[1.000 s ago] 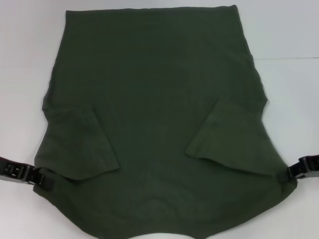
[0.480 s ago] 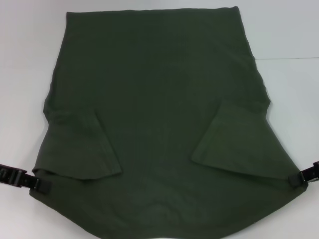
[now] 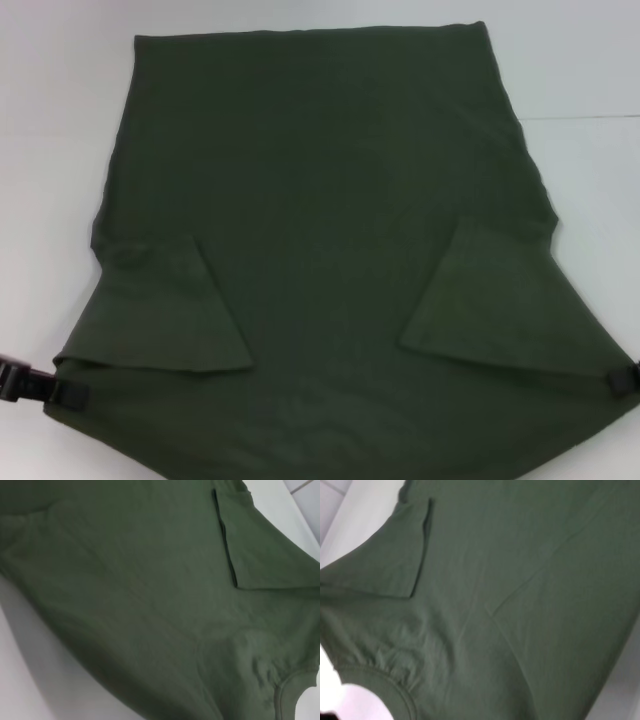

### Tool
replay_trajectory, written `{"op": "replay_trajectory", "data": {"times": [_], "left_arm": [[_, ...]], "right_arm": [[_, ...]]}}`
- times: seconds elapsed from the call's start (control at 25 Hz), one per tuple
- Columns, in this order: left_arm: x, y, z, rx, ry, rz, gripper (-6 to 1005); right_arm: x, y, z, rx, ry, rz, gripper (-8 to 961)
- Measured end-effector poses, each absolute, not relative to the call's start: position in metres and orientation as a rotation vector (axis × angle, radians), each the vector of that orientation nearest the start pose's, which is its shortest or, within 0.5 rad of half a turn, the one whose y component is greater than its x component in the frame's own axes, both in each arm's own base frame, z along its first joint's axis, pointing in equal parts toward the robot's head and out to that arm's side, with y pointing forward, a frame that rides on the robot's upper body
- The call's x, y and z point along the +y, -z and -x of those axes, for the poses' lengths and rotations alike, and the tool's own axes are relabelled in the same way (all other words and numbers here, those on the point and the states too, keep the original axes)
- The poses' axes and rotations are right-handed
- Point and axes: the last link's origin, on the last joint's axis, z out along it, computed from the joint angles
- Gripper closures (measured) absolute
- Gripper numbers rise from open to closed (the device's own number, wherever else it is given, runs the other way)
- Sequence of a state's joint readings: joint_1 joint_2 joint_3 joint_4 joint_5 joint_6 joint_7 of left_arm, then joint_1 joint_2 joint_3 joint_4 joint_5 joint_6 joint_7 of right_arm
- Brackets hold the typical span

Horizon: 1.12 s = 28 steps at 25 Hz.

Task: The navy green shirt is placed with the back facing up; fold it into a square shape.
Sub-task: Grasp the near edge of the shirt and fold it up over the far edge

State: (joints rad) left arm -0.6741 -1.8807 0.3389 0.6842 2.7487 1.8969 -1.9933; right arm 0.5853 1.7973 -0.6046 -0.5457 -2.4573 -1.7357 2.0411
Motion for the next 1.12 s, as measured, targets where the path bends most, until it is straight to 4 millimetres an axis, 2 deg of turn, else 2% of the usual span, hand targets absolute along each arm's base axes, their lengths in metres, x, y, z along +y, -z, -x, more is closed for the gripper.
{"op": "replay_trajectory", "data": {"times": [0.32, 0.56, 0.72, 1.12], "left_arm": [[0.301, -0.097, 0.310, -1.561, 0.173, 2.725, 960], [0.305, -0.101, 0.307, -1.520, 0.303, 2.699, 959], [0.318, -0.102, 0.302, -1.514, 0.402, 2.623, 960], [0.368, -0.099, 0.290, -1.453, 0.635, 2.384, 959]], "right_arm": [[0.303, -0.088, -0.331, 1.588, -0.140, 2.678, 910], [0.316, -0.095, -0.324, 1.500, -0.270, 2.647, 908], [0.332, -0.099, -0.318, 1.446, -0.354, 2.590, 906], [0.373, -0.099, -0.307, 1.396, -0.543, 2.363, 903]]}}
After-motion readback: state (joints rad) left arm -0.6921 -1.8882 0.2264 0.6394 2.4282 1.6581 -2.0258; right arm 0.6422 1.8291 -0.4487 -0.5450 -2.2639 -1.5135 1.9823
